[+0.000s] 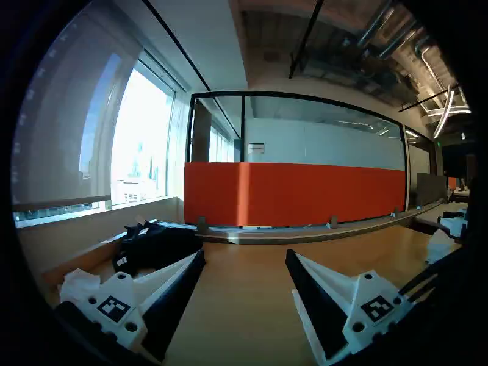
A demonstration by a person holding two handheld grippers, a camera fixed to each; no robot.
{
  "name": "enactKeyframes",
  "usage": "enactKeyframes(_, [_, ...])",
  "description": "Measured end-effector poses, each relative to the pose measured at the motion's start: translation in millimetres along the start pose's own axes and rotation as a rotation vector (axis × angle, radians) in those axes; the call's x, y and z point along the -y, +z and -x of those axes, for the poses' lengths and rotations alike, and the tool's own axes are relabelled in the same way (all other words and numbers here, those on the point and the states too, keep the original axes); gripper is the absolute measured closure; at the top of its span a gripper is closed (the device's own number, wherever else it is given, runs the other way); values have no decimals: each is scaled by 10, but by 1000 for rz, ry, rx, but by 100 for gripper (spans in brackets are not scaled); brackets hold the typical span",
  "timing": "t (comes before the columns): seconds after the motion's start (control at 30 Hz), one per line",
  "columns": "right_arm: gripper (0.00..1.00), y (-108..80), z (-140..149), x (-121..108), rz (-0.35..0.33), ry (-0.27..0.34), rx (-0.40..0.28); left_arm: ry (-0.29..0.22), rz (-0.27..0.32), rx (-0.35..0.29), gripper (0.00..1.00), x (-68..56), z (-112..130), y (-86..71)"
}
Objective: Fold towel
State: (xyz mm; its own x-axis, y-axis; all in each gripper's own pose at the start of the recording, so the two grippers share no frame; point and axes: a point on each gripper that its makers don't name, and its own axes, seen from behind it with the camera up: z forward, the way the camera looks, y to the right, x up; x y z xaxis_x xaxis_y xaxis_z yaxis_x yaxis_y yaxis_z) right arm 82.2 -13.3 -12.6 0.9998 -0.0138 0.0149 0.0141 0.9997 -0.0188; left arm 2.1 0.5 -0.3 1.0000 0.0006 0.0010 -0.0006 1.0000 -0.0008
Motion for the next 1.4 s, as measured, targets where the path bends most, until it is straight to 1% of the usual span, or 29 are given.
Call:
enactKeyframes(0.2, [0, -59, -452, -11, 9, -4, 1, 9, 9, 19, 1, -47, -246, -40])
enactKeyframes(0.4, [0, -110, -791, -37, 20, -4, 2, 12, 23, 44, 1, -108, -477, -78])
enactKeyframes(0.67, [0, -175, -1029, 5, 7, -13, 22, 17, 50, 80, 1, -206, -660, -108])
enactKeyframes(0.8, [0, -190, -1128, 49, -15, -16, 33, 26, 78, 108, 1, -274, -666, -120])
enactKeyframes(0.9, [0, -200, -1164, 97, -37, -29, 46, 39, 106, 130, 1, -334, -653, -122])
enactKeyframes(1.07, [0, -220, -1130, 199, -86, -58, 85, 61, 158, 165, 1, -445, -614, -125])
enactKeyframes(1.4, [0, -265, -859, 464, -215, -80, 202, 97, 272, 252, 1, -680, -400, -182])
